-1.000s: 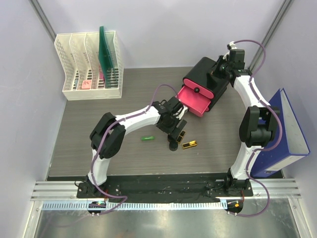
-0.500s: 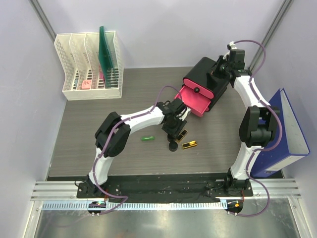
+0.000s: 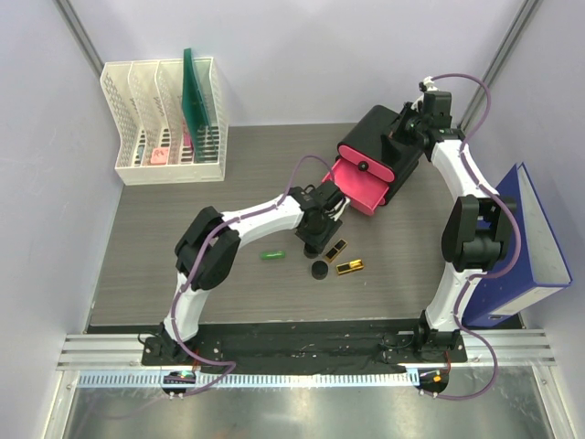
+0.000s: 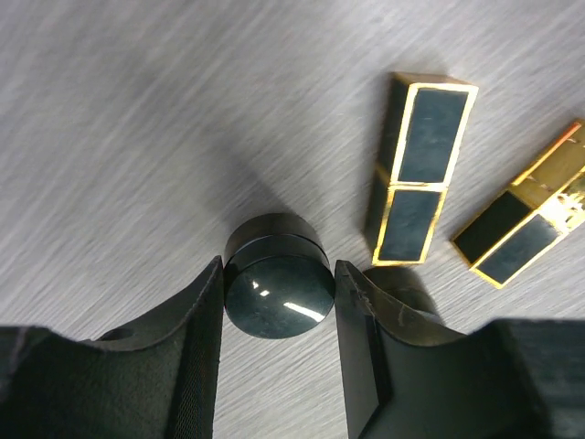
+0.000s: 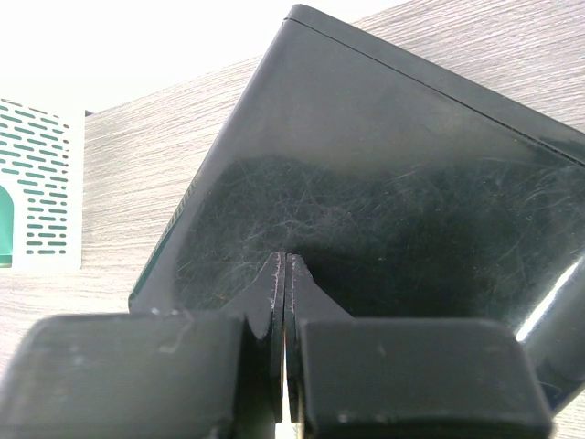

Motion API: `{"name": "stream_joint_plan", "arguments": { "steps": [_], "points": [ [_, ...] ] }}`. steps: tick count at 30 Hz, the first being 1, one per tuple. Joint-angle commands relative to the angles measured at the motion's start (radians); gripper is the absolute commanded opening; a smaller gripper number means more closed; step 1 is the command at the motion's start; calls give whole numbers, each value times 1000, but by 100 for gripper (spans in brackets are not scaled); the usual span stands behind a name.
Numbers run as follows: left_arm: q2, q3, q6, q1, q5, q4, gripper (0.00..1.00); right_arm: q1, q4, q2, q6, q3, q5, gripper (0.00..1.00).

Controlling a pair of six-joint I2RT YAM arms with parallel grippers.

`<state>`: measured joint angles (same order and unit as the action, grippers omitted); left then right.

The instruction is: Organize the makeup

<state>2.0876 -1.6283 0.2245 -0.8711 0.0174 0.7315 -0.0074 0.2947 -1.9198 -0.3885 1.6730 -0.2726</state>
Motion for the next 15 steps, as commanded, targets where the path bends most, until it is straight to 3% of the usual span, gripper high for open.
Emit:
{"name": "stream_joint_plan", "arguments": {
  "steps": [1, 15],
  "points": [
    [-37, -109, -27, 7, -82, 68, 17, 7, 271, -81, 42, -79, 52, 1],
    [-6, -402, -17, 55, -57, 132, 13, 7, 268, -85, 40, -81, 46, 1]
  ]
}}
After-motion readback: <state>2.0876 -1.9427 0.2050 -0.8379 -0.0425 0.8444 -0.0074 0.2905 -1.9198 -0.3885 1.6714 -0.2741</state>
